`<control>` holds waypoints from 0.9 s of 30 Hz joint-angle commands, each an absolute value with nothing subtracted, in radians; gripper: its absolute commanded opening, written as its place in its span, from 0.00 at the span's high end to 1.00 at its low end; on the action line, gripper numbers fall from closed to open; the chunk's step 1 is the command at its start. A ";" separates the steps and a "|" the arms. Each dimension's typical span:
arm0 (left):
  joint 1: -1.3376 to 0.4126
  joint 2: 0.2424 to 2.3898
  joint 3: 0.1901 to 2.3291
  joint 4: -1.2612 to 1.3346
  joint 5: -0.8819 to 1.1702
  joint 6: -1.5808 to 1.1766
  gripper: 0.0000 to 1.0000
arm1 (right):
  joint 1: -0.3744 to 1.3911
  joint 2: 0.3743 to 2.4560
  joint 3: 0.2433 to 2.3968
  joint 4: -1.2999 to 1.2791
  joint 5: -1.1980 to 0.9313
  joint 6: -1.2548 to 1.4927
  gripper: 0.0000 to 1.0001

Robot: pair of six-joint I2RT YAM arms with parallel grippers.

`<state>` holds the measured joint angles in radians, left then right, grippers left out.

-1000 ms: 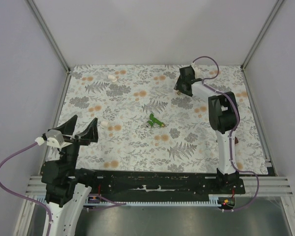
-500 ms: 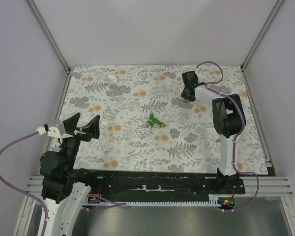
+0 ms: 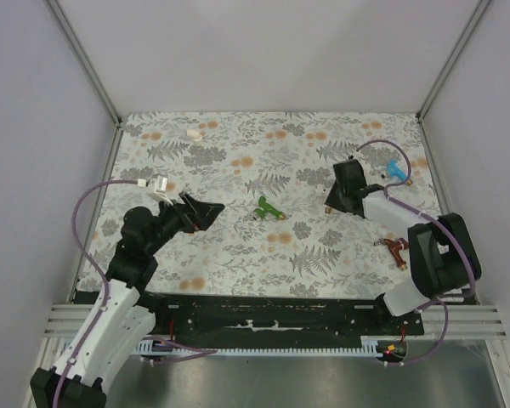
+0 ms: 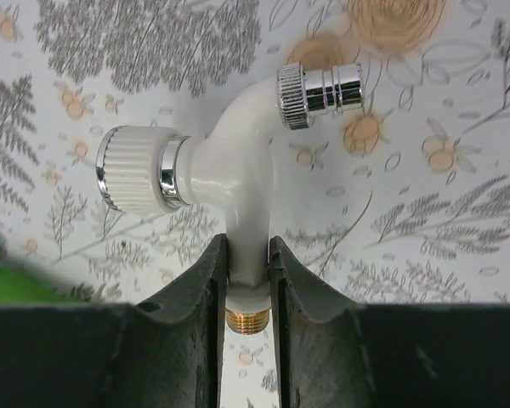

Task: Install the water faucets

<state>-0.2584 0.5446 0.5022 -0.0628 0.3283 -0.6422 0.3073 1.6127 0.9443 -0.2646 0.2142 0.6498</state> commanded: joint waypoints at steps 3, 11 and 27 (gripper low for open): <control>-0.479 0.715 0.443 0.218 0.303 -0.819 0.00 | 0.374 1.382 0.767 -0.120 0.143 0.761 0.81; -0.797 1.001 0.431 0.431 0.013 -0.883 0.01 | 0.485 1.145 0.617 -0.058 0.199 0.937 0.81; -0.971 1.446 0.687 0.517 -0.022 -0.864 0.12 | 0.609 0.999 0.532 -0.038 0.209 1.134 0.80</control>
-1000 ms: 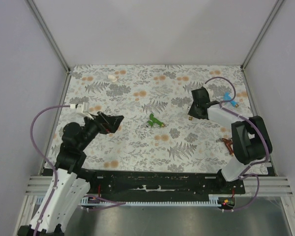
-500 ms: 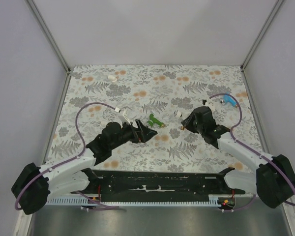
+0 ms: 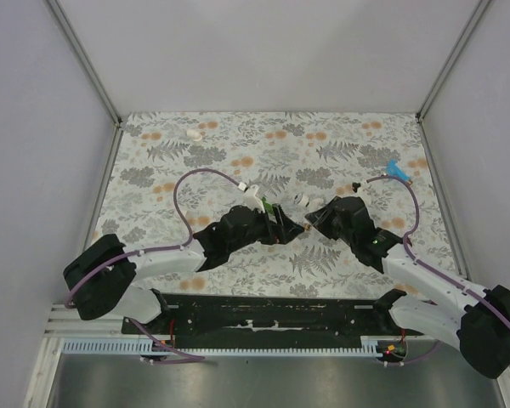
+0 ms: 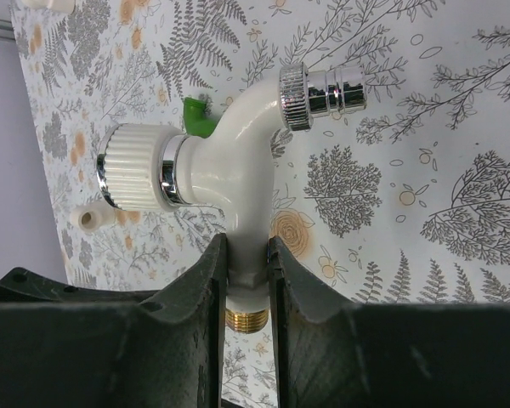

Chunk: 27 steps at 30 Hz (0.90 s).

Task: Install the water faucets

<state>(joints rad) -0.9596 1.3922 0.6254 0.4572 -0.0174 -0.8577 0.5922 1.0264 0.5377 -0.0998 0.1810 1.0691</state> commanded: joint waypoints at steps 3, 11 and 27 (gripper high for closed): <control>-0.979 1.492 0.706 0.518 -0.005 -0.861 0.17 | 0.621 0.989 0.525 -0.031 0.209 1.147 0.80; -0.999 1.565 0.738 0.522 -0.005 -0.844 0.23 | 0.644 0.969 0.514 -0.023 0.206 1.161 0.80; -1.005 1.603 0.761 0.552 0.021 -0.798 0.70 | 0.683 0.945 0.488 -0.009 0.206 1.174 0.80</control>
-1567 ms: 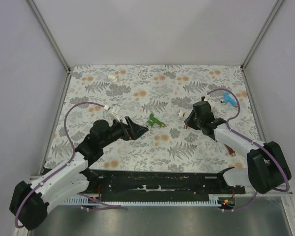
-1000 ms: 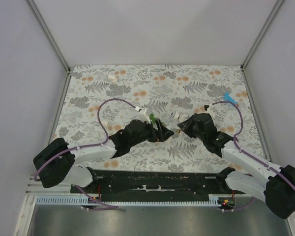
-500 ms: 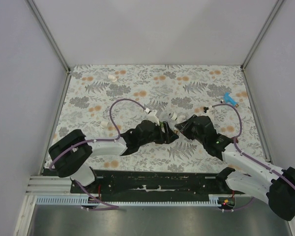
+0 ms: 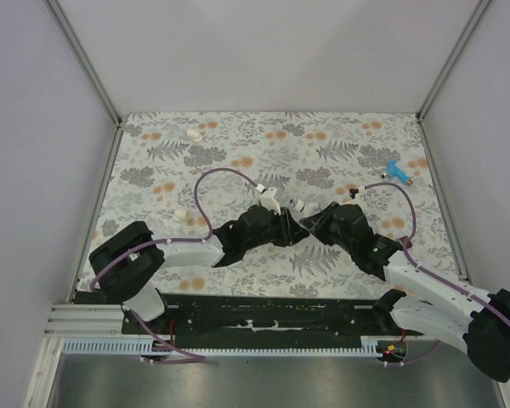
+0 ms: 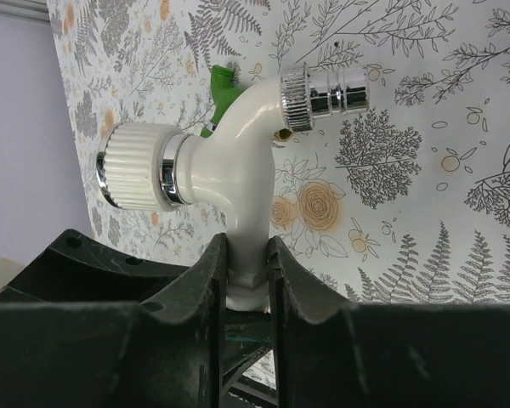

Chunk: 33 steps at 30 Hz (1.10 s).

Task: Install the water faucets

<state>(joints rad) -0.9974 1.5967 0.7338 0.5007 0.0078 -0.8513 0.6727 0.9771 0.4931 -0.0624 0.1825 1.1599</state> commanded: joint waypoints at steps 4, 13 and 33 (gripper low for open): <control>-1.002 1.574 0.730 0.540 0.024 -0.749 0.98 | 0.683 0.917 0.480 -0.008 0.198 1.128 0.65; -0.985 1.433 0.690 0.388 0.067 -0.496 0.98 | 0.683 0.767 0.505 -0.057 0.256 0.840 0.07; -0.885 1.066 0.653 -0.034 0.360 -0.117 0.98 | 0.655 0.840 0.830 -0.403 -0.407 -0.058 0.12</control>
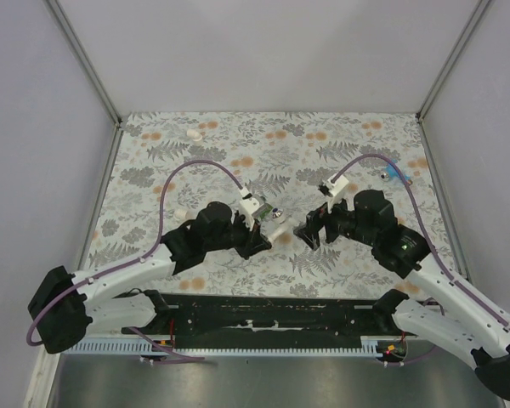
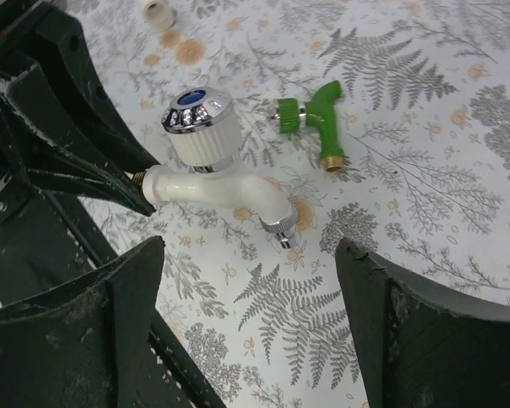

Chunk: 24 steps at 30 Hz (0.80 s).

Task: Install the water faucets

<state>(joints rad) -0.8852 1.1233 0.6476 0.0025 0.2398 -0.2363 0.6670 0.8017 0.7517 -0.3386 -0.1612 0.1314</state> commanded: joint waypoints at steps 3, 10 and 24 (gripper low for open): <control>-0.885 1.029 0.672 -0.052 0.431 -0.106 0.98 | 0.655 0.861 0.870 -0.457 -0.555 -0.109 0.08; -0.891 0.977 0.715 -0.080 0.567 -0.064 0.98 | 0.655 0.851 0.891 -0.468 -0.675 -0.146 0.09; -0.919 0.994 0.834 -0.236 0.565 0.043 0.98 | 0.655 0.959 0.928 -0.431 -0.891 -0.100 0.27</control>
